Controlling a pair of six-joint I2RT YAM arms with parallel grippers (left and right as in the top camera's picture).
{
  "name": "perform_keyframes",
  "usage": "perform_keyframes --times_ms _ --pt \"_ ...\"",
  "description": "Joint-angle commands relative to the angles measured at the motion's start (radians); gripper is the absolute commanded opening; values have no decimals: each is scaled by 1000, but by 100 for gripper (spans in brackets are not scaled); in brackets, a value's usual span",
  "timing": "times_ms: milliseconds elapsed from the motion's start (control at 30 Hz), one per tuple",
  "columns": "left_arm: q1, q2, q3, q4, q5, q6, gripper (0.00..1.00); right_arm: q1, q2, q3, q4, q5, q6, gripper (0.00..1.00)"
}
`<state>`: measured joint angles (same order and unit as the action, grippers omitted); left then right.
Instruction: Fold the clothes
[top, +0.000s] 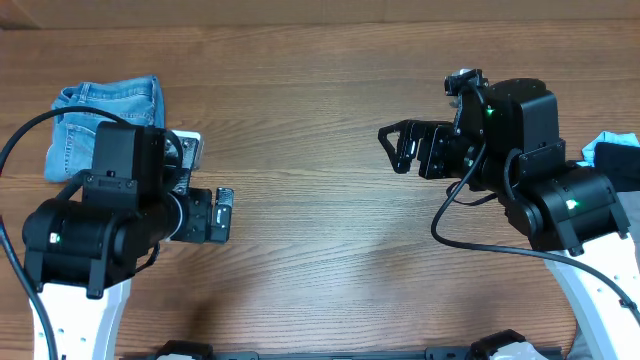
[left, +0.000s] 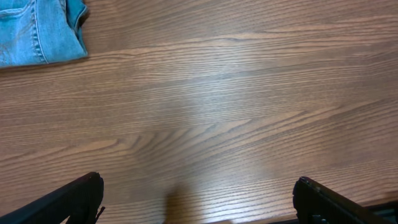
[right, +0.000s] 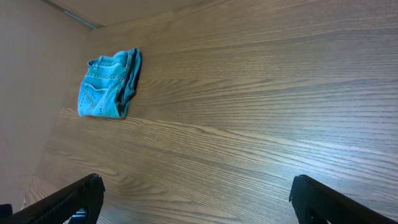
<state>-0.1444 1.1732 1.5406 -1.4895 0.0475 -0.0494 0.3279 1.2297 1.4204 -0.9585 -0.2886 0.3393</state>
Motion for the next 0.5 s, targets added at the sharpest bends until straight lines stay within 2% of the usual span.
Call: perform_keyframes --times_ms 0,467 --pt "-6 12 17 2 -11 -10 100 -3 -9 21 5 -3 -11 100" --pt "-6 56 17 2 -10 -10 100 -3 -9 21 5 -3 -11 100"
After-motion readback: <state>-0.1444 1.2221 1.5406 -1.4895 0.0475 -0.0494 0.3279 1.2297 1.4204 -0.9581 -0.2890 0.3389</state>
